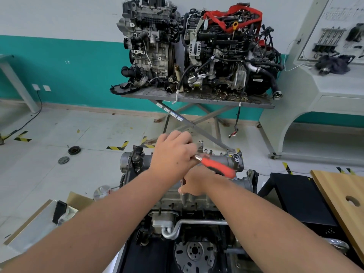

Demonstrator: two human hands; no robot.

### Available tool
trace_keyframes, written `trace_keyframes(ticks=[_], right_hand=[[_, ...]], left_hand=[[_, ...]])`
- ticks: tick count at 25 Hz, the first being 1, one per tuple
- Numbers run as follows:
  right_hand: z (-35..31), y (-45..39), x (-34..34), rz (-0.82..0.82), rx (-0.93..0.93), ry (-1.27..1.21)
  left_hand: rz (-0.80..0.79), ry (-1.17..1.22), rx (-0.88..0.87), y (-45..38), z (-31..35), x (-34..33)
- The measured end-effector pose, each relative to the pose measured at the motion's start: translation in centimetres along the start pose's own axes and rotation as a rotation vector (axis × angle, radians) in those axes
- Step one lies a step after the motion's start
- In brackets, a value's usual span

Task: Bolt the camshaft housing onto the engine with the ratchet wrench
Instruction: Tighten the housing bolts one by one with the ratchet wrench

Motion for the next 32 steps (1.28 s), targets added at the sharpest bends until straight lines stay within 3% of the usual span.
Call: trace_keyframes(ticks=[2, 5, 8, 10, 11, 15, 18, 21, 24, 26, 28, 29, 31, 32], right_hand=[[-0.2, 0.5, 0.8, 0.065, -0.001, -0.124], [-0.9, 0.5, 1.2, -0.003, 0.027, -0.014], [-1.3, 0.9, 1.1, -0.084, 0.031, 0.105], [-1.3, 1.0, 1.3, -0.072, 0.032, 0.137], [-1.2, 1.0, 1.2, -0.062, 0.034, 0.116], [-1.1, 1.6, 0.8, -0.117, 0.041, 0.004], [-1.0, 1.3, 1.0, -0.094, 0.037, 0.022], [-0.7, 1.0, 0.9, -0.091, 0.046, 0.018], [-1.1, 0.8, 0.7, -0.087, 0.022, 0.038], [-0.9, 1.5, 1.3, -0.067, 0.017, 0.043], [-0.7, 2.4, 1.7, -0.121, 0.029, -0.033], [-0.8, 2.7, 1.9, -0.128, -0.023, -0.064], [-0.5, 1.9, 3.4, 0.065, -0.264, 0.121], [0.4, 3.0, 4.3, 0.071, -0.320, -0.088]], left_hand=[[0.242, 0.394, 0.098, 1.6, -1.3, 0.5], [0.365, 0.911, 0.313, 3.1, -2.4, -1.3], [0.514, 1.423, 0.768, 3.9, -4.3, -4.1], [0.524, 1.754, 0.981, 4.2, -4.8, -5.8], [0.487, 1.802, 1.042, 4.3, -5.3, -6.1], [0.156, 1.549, 1.166, 3.8, -6.5, -5.1], [-0.099, 1.215, 1.129, 2.7, -6.2, -3.5], [-0.342, 0.770, 0.875, 0.7, -5.4, -2.2], [-0.483, 0.409, 0.583, -1.2, -3.6, -1.5], [-0.495, 0.137, 0.379, -1.7, -2.1, -1.2], [-0.386, -0.077, 0.123, -1.3, -0.2, -1.2], [-0.298, -0.081, 0.035, -0.8, 0.7, -1.0], [-0.124, 0.057, -0.028, 0.4, 1.3, -0.6], [-0.035, 0.200, 0.007, 0.8, 0.8, -0.4]])
Point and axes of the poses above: each hand's wrist, its own y-axis away from the middle knuckle, its own x-axis out of the back of the hand, z = x × y, the point moved 9 cm from there along -y, towards the middle knuckle, and after that the axes turned 14 degrees about y, right-handed, at the moved point
